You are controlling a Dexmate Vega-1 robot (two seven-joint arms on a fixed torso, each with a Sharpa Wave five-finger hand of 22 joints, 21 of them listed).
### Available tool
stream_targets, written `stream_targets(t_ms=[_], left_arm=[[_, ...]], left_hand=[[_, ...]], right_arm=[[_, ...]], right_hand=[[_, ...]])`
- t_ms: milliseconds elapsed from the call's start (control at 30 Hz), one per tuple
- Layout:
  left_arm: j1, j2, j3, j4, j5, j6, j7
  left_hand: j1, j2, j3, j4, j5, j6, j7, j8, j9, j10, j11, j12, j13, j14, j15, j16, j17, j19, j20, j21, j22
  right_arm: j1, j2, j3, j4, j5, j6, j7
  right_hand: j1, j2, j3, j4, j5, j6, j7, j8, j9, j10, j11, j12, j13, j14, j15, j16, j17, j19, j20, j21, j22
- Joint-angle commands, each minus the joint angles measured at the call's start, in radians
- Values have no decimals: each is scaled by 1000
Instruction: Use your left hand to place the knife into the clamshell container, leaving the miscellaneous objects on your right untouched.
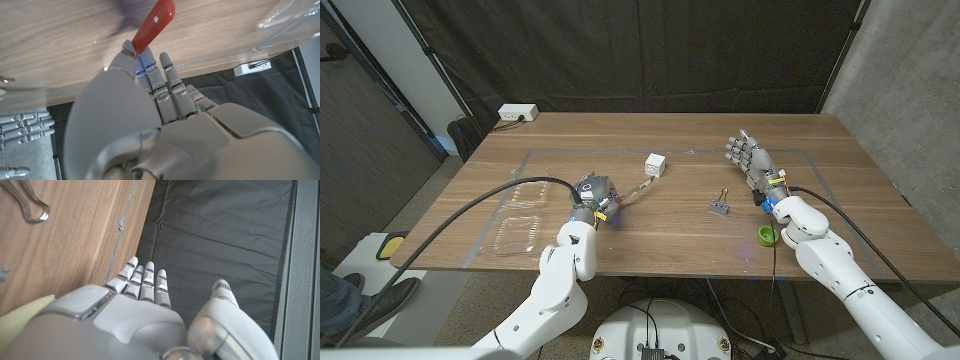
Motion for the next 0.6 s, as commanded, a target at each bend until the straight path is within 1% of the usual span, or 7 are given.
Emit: stream_targets(t_ms=[33,167,233,333,533,567,600], left_arm=[[24,18,-64,20,-114,-55,154],[27,30,-68,12,-124,-37,153],[33,44,-75,7,-132,-40,157],[44,61,-94,9,-152,-53,180],[53,84,-134,40,-191,-94,254],[52,86,-138,44,-194,-96,261],[52,90,-143,47,-199,-100,269]], left_hand=[[36,40,32,21,5,65,51,4,-2,25,-34,9,105,7,-101,-5,4,14,-3,-3,0],[34,38,35,22,5,66,45,5,-4,26,-35,10,110,7,-102,-8,4,15,-3,-4,0],[33,37,36,23,5,63,44,4,-5,25,-36,10,113,6,-102,-10,4,15,-3,-4,0],[30,37,39,25,5,66,41,5,-8,28,-43,12,117,4,-103,-12,5,15,-3,-5,0],[27,36,44,28,5,66,37,6,-11,26,-45,11,124,3,-105,-16,5,17,-3,-7,0],[26,35,45,28,5,66,35,7,-10,26,-51,11,126,4,-105,-17,6,17,-3,-7,0],[26,35,46,28,5,66,35,7,-12,25,-48,11,127,4,-105,-17,6,17,-4,-7,0]], right_arm=[[14,5,-11,11,-3,-5,6],[10,4,-10,7,-3,-10,0],[10,4,-10,5,-3,-12,-2],[12,6,-11,9,-4,-11,-2],[26,11,-20,26,-3,-15,6],[29,13,-21,28,-3,-16,7],[31,13,-23,31,-3,-16,10]], right_hand=[[2,11,-2,-2,9,0,-3,3,6,5,1,-2,5,2,5,0,3,-1,3,-4,1],[3,11,-3,-2,9,-1,-2,3,6,5,1,-2,5,1,4,0,2,-1,2,-5,1],[3,12,-3,-2,9,-1,-2,3,6,5,2,-2,5,2,5,0,2,0,2,-6,1],[3,12,-3,-2,9,-1,-2,2,6,5,1,-2,5,2,5,0,2,0,2,-7,1],[3,12,-3,-3,9,-1,-2,3,6,7,2,-1,5,2,3,0,2,1,3,-9,1],[4,12,-3,-3,9,-1,-2,3,6,6,1,-1,5,2,4,0,2,1,3,-9,1],[4,12,-3,-3,9,0,-2,3,6,7,1,-1,5,2,4,0,2,1,3,-9,1]])
